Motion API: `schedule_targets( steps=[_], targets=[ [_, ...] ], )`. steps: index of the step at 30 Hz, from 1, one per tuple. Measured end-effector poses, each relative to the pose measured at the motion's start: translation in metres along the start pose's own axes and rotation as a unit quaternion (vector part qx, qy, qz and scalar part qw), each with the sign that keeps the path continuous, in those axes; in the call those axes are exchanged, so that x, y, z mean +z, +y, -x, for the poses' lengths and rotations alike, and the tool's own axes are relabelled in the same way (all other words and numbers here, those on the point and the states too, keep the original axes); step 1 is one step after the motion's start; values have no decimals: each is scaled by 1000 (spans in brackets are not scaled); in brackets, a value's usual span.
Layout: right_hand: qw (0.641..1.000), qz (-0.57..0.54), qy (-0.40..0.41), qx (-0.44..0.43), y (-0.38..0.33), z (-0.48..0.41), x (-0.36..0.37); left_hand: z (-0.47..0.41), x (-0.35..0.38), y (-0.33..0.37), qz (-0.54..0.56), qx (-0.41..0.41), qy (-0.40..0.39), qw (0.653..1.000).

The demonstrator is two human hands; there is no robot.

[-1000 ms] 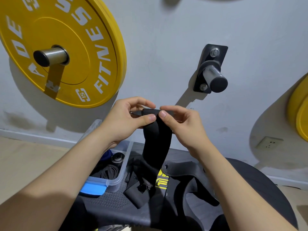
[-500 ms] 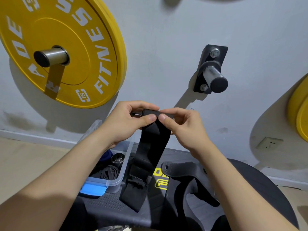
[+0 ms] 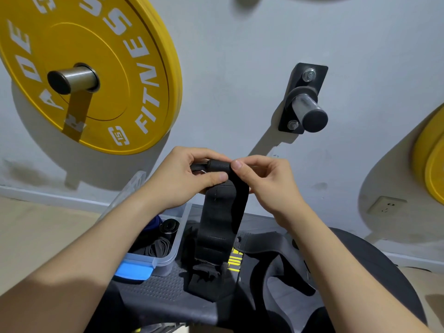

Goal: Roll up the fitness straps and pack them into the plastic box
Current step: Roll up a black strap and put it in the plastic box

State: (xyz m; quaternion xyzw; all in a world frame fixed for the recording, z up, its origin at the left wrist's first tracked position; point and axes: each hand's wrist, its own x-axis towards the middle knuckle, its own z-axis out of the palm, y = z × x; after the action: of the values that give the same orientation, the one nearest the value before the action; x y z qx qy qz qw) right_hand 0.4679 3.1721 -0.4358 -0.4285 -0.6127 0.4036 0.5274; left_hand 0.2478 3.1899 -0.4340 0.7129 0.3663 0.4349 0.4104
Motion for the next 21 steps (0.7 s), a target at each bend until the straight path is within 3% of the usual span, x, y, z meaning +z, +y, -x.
schedule_targets(
  steps=[6, 9, 13, 17, 21],
  targets=[
    [999, -40, 16, 16, 2, -2, -1, 2, 1, 7, 20, -52, -2, 998],
    [995, -81, -30, 53, 5, -2, -6, 3, 0, 7, 22, -45, 1, 999],
    [996, -67, -39, 36, 4, -1, -3, 3, -3, 7, 28, -25, 15, 999],
    [999, -40, -17, 0, 4, 0, 2, 3, 0, 6, 42, -69, -2, 997],
    [999, 6, -36, 21, 5, 0, -1, 2, -2, 1, 24, -58, 14, 998]
  ],
)
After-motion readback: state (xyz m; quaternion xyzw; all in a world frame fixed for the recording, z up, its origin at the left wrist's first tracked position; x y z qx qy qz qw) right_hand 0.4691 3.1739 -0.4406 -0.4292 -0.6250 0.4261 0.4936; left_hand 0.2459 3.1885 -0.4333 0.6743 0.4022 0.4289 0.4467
